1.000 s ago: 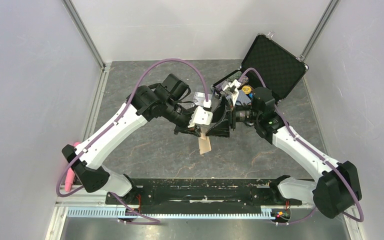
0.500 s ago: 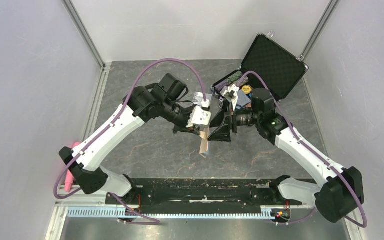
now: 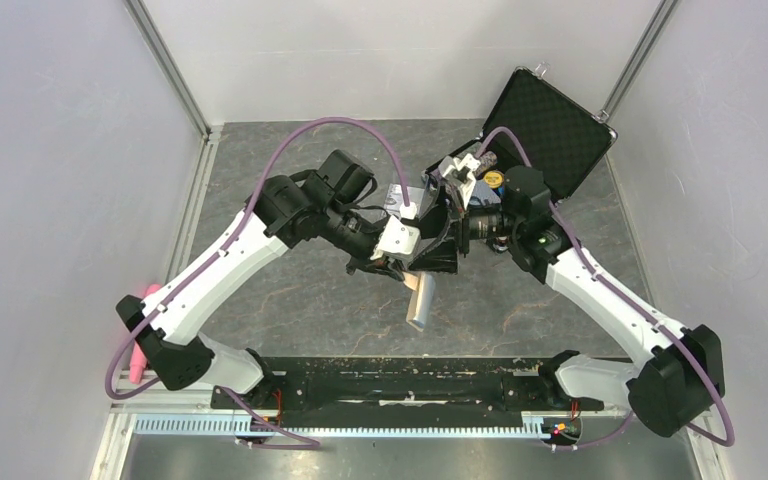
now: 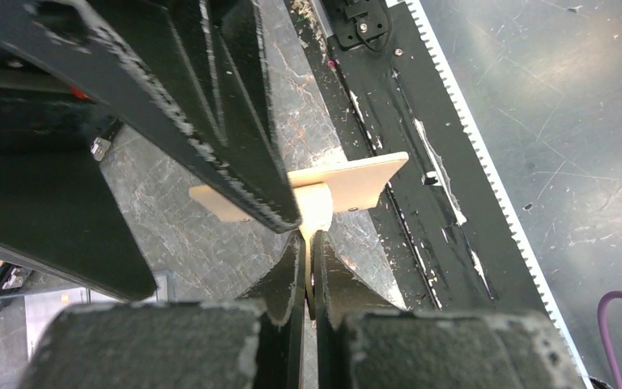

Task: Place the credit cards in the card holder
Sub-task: Open the card holder.

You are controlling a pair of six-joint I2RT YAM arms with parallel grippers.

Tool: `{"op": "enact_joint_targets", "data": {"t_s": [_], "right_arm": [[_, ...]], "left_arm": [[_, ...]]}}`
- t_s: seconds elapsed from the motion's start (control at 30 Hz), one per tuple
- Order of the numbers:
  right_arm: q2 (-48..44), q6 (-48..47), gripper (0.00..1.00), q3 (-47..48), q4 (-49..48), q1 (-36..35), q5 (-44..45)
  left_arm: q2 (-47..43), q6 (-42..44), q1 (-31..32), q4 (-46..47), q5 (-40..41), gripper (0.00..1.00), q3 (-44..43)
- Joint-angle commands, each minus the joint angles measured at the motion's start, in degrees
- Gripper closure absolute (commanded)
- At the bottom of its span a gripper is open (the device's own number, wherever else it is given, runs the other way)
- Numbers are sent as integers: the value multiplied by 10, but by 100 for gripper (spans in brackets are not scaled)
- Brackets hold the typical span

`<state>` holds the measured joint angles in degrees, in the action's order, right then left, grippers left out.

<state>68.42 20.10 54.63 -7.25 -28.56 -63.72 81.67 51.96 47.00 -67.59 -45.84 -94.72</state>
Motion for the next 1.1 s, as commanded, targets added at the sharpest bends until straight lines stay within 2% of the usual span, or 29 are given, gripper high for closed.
{"op": "enact_joint_targets", "data": {"t_s": [0.0, 0.17, 0.43, 0.6, 1.07], "right_arm": [[3, 61, 5, -20, -98, -23, -32], [5, 48, 8, -24, -79, -31, -43], [4, -107, 12, 7, 131, -31, -26], [-3, -146, 14, 16, 195, -31, -21], [-24, -159, 16, 34, 242, -31, -21]], "left_arm": [[-23, 13, 3, 18, -36, 98, -1], [-29, 16, 3, 19, -16, 98, 2], [-57, 11, 2, 43, 40, 98, 29], [-63, 7, 2, 43, 79, 98, 38], [-72, -41, 2, 110, 140, 98, 82]]}}
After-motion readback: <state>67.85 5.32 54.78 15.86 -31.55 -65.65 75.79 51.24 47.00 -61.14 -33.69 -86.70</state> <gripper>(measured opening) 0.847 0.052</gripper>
